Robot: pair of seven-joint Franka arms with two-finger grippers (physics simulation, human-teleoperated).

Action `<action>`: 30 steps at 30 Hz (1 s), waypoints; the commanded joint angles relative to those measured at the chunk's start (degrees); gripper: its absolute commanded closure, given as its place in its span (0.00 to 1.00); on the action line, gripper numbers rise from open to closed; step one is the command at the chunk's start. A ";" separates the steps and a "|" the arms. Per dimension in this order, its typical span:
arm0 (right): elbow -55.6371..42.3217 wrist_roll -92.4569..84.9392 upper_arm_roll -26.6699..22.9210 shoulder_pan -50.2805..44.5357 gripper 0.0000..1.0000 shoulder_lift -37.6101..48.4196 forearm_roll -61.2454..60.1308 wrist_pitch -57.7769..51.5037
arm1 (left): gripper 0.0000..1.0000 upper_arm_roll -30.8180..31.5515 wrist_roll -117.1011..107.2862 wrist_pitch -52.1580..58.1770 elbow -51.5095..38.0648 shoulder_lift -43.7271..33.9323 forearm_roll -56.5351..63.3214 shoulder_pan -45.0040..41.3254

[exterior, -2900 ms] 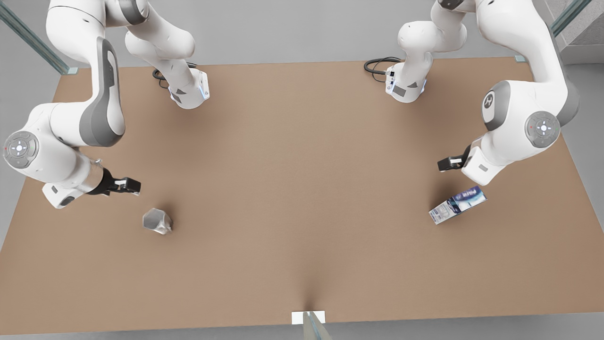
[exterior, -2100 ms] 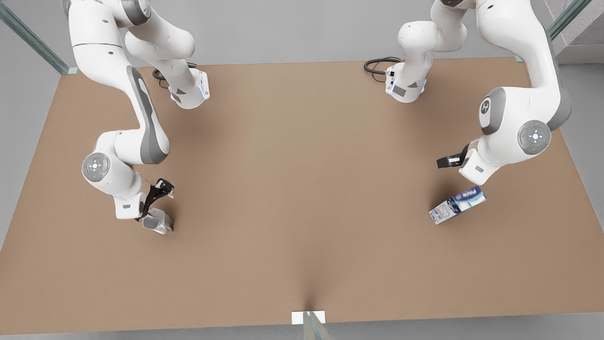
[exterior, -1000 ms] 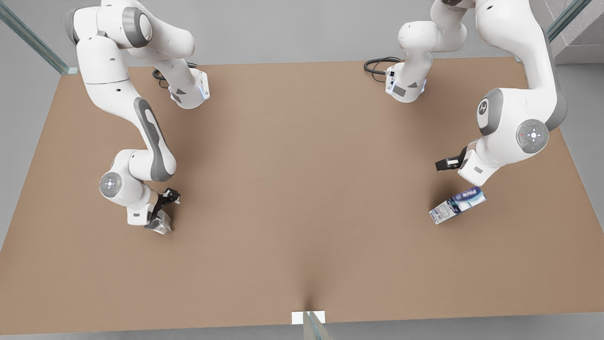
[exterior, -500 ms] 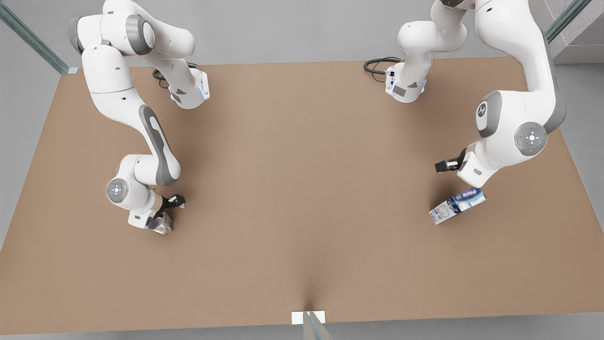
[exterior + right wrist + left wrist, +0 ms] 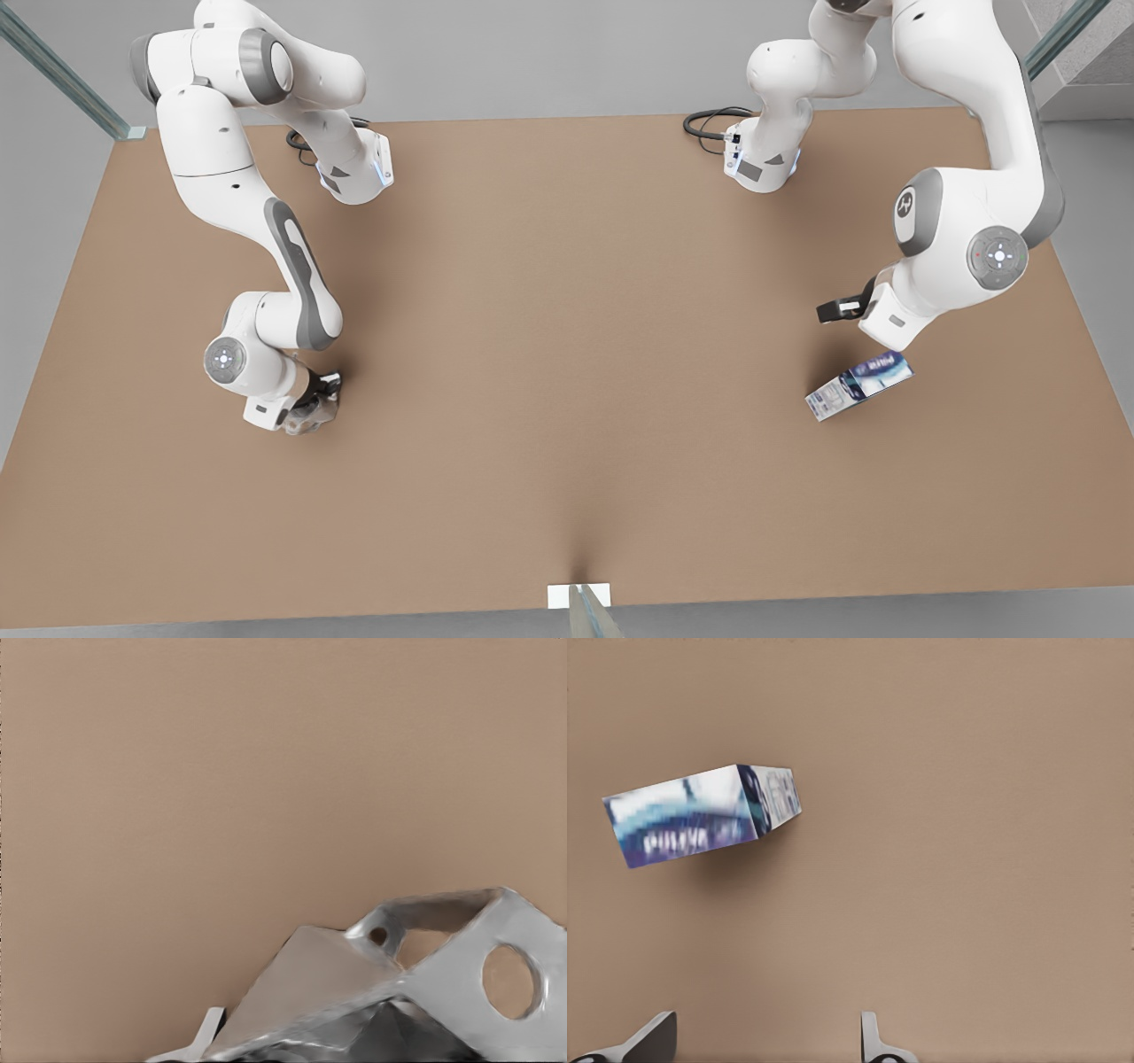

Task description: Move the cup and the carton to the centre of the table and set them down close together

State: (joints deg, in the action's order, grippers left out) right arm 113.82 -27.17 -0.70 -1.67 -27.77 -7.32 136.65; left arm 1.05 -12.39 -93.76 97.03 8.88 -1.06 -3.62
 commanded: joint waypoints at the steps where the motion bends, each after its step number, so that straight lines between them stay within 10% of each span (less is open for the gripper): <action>1: 0.00 0.02 0.00 0.00 0.79 0.00 0.02 0.02 | 0.00 0.00 0.00 -0.02 0.00 -0.01 0.01 0.02; 14: -8.96 17.76 4.92 -2.20 0.79 0.79 3.89 -5.25 | 0.00 -1.14 0.00 -1.33 0.00 -0.45 1.06 0.02; 25: -61.96 63.12 8.17 -23.64 0.79 -30.49 8.02 -18.96 | 0.00 -3.08 -65.39 -28.67 4.30 3.68 -6.50 -1.47; 30: -70.14 63.74 7.82 -32.08 0.79 -37.79 7.93 -12.63 | 0.00 -3.60 -70.75 -28.67 6.94 5.35 -5.97 -1.47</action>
State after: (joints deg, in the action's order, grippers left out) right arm 43.44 36.31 6.98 -34.75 -66.36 0.32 125.77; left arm -2.74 -83.37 -122.78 103.89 14.24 -6.66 -5.06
